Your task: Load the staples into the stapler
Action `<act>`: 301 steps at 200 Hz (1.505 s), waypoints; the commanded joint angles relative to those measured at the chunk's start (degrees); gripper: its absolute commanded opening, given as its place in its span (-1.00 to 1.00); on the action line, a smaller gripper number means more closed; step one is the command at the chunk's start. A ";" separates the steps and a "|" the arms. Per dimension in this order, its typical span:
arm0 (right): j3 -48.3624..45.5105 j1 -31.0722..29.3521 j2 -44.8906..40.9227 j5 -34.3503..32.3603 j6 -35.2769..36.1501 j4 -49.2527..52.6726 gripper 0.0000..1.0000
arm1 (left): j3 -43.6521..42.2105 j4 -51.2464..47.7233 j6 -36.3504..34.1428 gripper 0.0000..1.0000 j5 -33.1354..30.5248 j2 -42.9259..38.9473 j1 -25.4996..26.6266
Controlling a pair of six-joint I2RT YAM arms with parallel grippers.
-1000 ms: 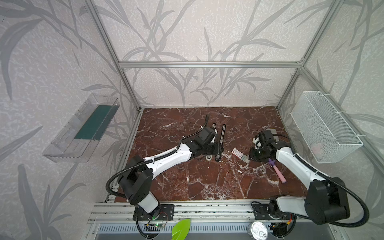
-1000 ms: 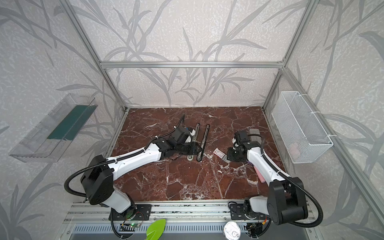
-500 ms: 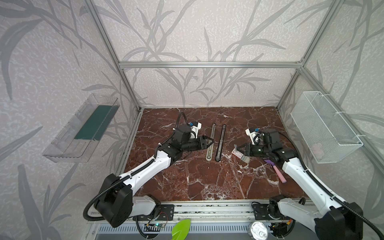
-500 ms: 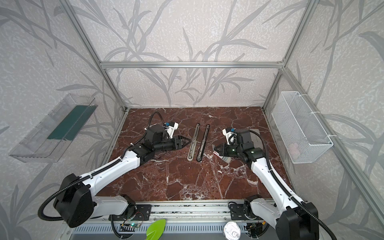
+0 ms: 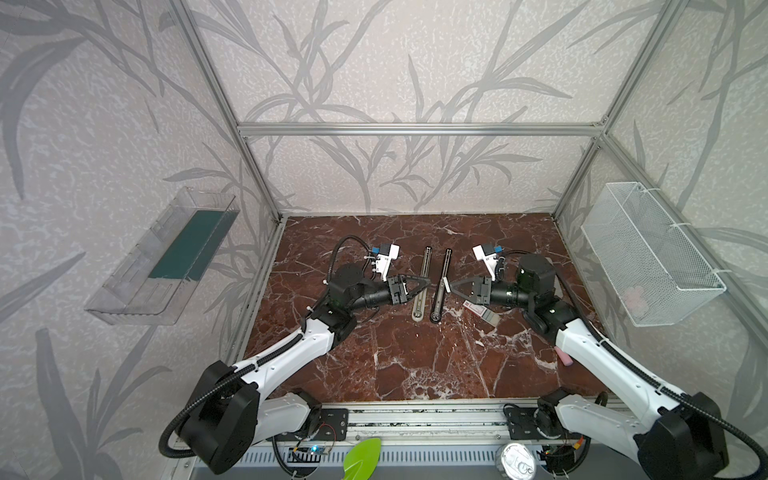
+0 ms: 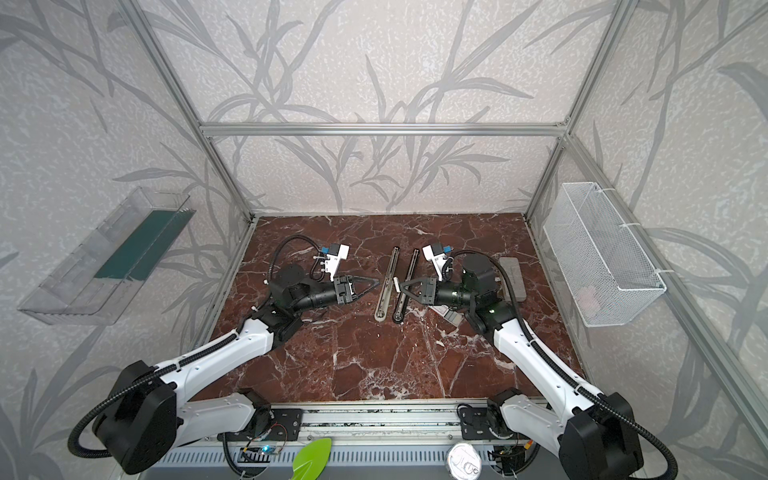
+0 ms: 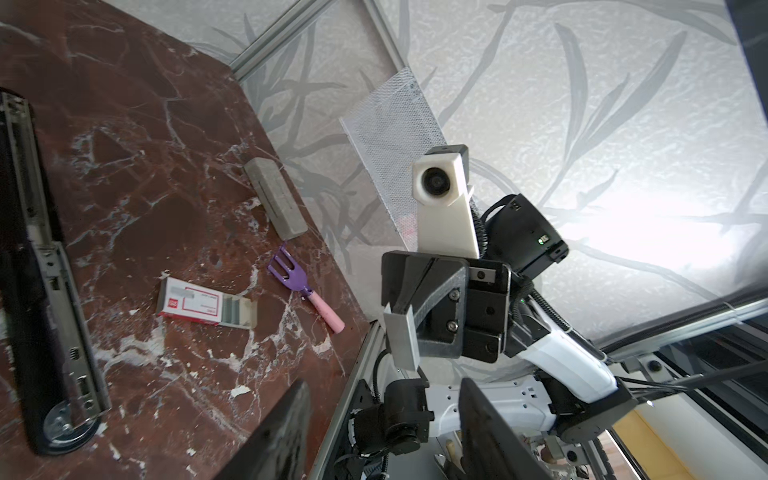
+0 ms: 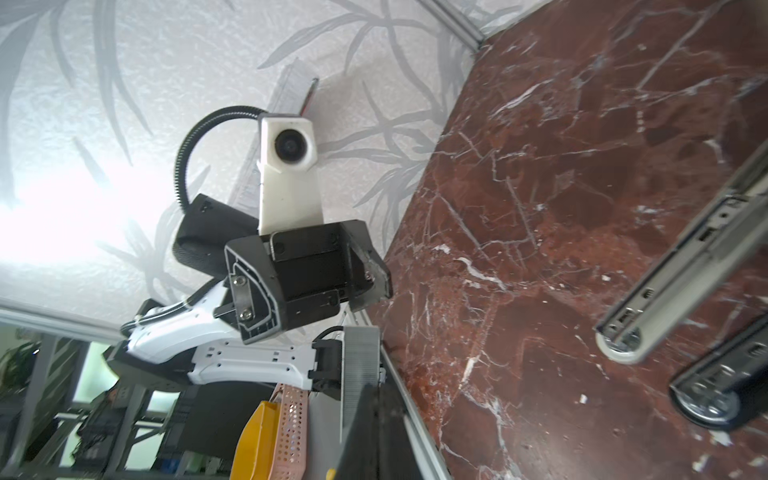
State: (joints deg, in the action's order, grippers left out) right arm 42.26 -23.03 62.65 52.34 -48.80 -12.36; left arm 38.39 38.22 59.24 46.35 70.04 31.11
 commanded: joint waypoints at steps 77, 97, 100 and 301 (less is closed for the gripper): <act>-1.34 -2.29 4.22 7.25 -11.68 -21.49 -1.00 | 0.61 22.67 10.47 0.07 4.63 5.31 0.43; -1.44 -2.37 4.49 7.00 -11.68 -21.59 -1.00 | 1.06 21.15 9.48 0.04 4.32 5.14 0.85; -1.47 -2.51 4.56 7.01 -11.67 -21.59 -1.00 | 1.06 20.84 9.23 0.04 4.24 5.06 0.88; -1.46 -3.60 5.37 6.11 -10.09 -19.31 -1.00 | 2.39 16.89 6.67 -0.62 3.49 4.80 2.64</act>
State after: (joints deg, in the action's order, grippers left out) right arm 40.97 -26.30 67.88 58.13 -59.75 -31.62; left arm 39.20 53.43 66.02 49.17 75.37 33.45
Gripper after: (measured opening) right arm 0.045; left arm 0.203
